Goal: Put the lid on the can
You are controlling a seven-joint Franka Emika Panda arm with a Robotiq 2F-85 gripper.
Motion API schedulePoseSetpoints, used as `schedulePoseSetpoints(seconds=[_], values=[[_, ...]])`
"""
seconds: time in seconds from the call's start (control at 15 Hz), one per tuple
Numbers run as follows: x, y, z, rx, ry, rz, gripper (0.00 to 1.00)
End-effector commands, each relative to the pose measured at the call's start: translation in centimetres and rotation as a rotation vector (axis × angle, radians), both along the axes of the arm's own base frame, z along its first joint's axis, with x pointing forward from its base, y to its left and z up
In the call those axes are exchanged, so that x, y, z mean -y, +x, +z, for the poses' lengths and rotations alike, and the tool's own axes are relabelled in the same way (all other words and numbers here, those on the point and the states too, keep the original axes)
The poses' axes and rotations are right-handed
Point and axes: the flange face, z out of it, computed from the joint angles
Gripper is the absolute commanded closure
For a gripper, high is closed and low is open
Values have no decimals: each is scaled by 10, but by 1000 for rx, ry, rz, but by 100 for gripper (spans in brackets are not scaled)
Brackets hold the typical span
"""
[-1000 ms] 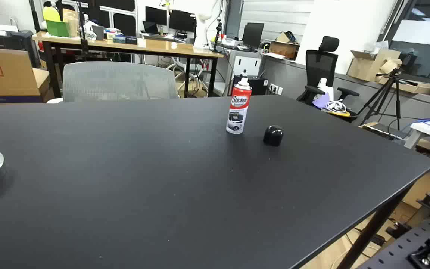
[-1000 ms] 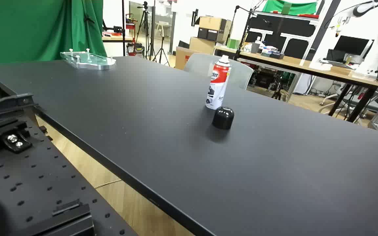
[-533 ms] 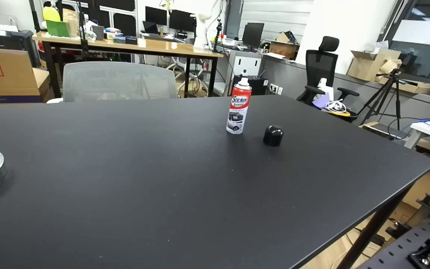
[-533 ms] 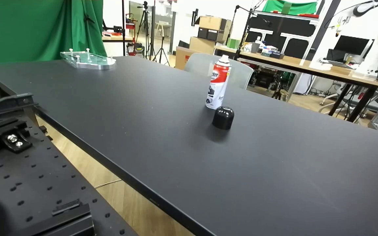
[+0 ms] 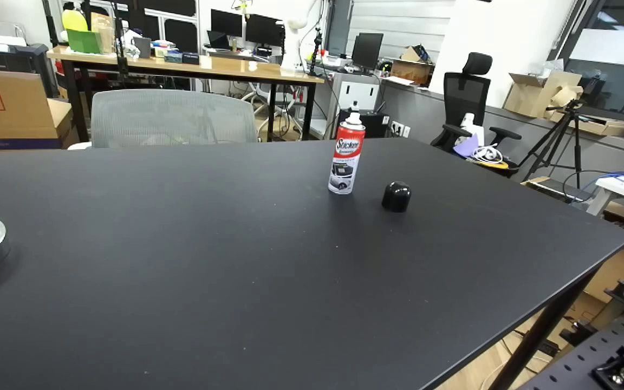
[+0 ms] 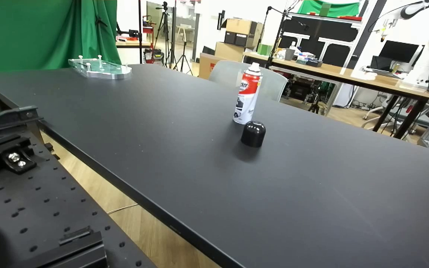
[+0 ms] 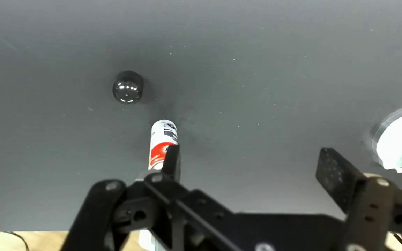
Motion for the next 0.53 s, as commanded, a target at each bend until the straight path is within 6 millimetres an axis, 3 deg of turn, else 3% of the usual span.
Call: schedulePoseSetpoints(seconds=[0.0,0.47], values=[[6,14,-21,13,-73,2,0],[15,45,-95,-45,-150,115,0]])
